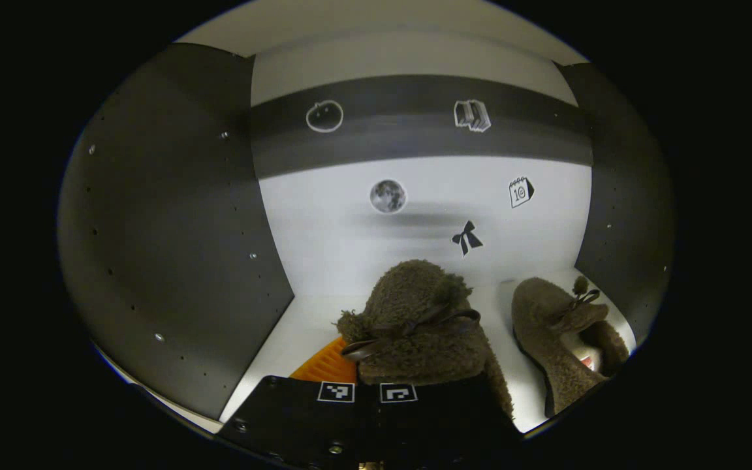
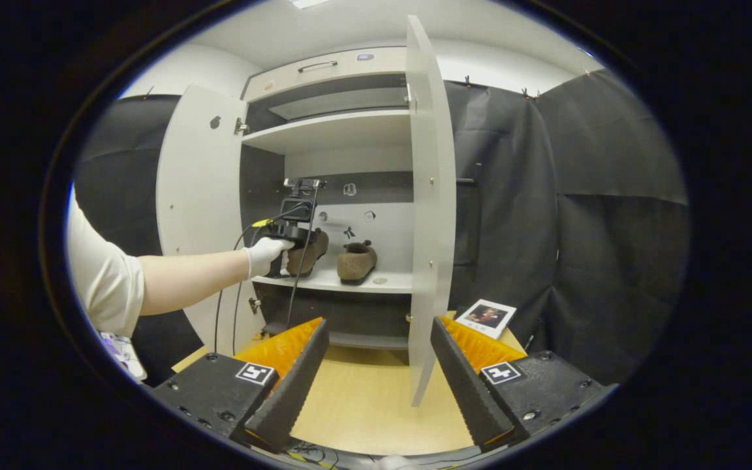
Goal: Grab one shoe with the right hand and put it into the shoe cabinet, grab the other shoe with the left hand and put it into the shoe cabinet; then close the right door with the right hand and the left door with the left hand.
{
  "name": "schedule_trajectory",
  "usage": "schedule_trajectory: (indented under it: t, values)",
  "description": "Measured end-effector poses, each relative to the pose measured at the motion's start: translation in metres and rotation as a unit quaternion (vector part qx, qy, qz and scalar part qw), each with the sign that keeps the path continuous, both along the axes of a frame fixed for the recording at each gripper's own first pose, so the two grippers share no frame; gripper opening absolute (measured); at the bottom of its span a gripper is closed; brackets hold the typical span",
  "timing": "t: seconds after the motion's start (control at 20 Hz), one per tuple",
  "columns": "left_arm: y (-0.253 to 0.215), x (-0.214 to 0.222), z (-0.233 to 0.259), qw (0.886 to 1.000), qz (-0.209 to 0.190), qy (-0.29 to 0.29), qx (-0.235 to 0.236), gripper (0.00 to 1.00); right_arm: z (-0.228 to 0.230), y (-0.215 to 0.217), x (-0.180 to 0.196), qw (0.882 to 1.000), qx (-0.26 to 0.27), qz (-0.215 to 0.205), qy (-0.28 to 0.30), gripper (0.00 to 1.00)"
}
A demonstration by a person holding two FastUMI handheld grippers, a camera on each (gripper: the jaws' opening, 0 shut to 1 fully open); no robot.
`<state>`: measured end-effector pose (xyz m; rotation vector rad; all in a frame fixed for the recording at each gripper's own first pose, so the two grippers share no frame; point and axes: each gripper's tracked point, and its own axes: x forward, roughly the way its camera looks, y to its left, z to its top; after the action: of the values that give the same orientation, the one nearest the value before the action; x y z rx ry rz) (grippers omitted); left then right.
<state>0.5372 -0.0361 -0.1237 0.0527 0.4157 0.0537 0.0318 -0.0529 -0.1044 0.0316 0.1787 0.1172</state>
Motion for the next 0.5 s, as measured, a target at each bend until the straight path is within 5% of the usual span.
schedule_trajectory:
  t: [0.45, 0.5]
  values:
    - [0.005, -0.002, -0.032, 0.996, -0.010, 0.079, 0.031, 0.03, -0.006, 0.004, 0.001, 1.000, 0.010, 0.000, 0.016, 1.00]
    - [0.007, -0.004, -0.030, 0.997, -0.006, 0.078, 0.030, 0.10, -0.006, 0.005, 0.000, 1.000, 0.009, 0.000, 0.015, 1.00]
